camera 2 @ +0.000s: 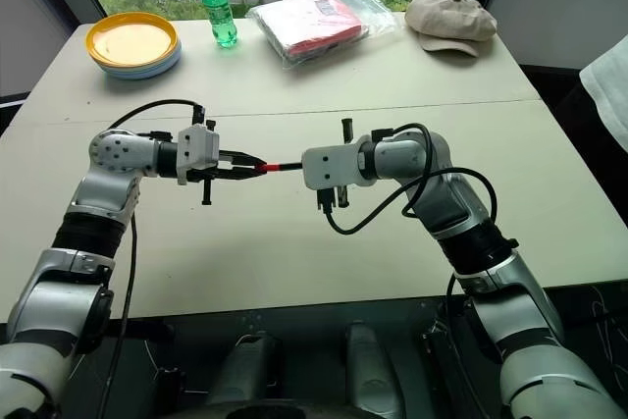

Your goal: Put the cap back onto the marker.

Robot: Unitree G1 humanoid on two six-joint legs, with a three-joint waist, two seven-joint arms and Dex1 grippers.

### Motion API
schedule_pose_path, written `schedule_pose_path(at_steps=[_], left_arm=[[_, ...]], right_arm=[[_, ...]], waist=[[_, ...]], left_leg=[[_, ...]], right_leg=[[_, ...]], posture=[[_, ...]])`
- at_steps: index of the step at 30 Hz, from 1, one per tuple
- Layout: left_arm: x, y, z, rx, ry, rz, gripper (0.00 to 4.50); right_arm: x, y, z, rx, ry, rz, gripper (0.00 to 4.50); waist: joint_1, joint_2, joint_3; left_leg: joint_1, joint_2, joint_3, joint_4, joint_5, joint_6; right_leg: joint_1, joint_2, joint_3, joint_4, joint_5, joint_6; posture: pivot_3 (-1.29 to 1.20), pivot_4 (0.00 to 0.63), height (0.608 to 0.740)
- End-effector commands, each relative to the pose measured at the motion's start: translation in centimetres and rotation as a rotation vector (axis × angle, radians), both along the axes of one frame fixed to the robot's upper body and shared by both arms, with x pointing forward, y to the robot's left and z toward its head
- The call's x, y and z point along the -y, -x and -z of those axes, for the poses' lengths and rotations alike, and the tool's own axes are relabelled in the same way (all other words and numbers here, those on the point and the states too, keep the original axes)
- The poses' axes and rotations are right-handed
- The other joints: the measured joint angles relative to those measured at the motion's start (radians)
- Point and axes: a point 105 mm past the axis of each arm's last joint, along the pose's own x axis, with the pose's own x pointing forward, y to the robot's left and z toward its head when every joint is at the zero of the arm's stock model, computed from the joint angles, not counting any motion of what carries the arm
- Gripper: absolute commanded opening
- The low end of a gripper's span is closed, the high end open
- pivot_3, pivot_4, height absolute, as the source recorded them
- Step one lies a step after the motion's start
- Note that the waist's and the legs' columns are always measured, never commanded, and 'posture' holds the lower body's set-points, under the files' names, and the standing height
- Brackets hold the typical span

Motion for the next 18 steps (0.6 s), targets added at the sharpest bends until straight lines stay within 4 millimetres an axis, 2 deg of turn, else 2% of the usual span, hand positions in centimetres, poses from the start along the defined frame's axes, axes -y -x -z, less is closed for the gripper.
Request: schedule_pose_path(at_steps=[1,7,12,18], left_arm=[[1.0,-0.7,-2.6,0.068,0.088,-0.013,0.0],[1.0,-0.8,-2.9,-0.031,0.152,-0.032,0.0],[1.0,-0.7,-2.9,-0.037,0.139,-0.023,0.0],[1.1,-0.6,-2.9,-0.001,0.109,-0.005,0.0]], right_arm=[[-3.9,2.9,-1.0,0.085,-0.025,-0.206,0.02],[-4.2,2.3,-1.8,0.193,-0.027,-0.208,0.02],[-4.3,1.9,-2.1,0.259,-0.025,-0.212,0.02],[-4.8,2.3,-1.9,0.245,-0.032,-0.237,0.02]], waist=[[0.0,0.0,0.0],[-0.001,0.0,0.0],[-0.001,0.0,0.0],[-0.001,0.0,0.0]], left_leg=[[0.0,0.0,0.0,0.0,0.0,0.0],[0.0,0.0,0.0,0.0,0.0,0.0],[0.0,0.0,0.0,0.0,0.0,0.0],[0.0,0.0,0.0,0.0,0.0,0.0]], right_leg=[[0.0,0.0,0.0,0.0,0.0,0.0],[0.0,0.0,0.0,0.0,0.0,0.0],[0.0,0.0,0.0,0.0,0.0,0.0],[0.0,0.0,0.0,0.0,0.0,0.0]], posture=[[0.0,0.15,0.74],[0.0,0.15,0.74],[0.0,0.15,0.74],[0.0,0.15,0.74]])
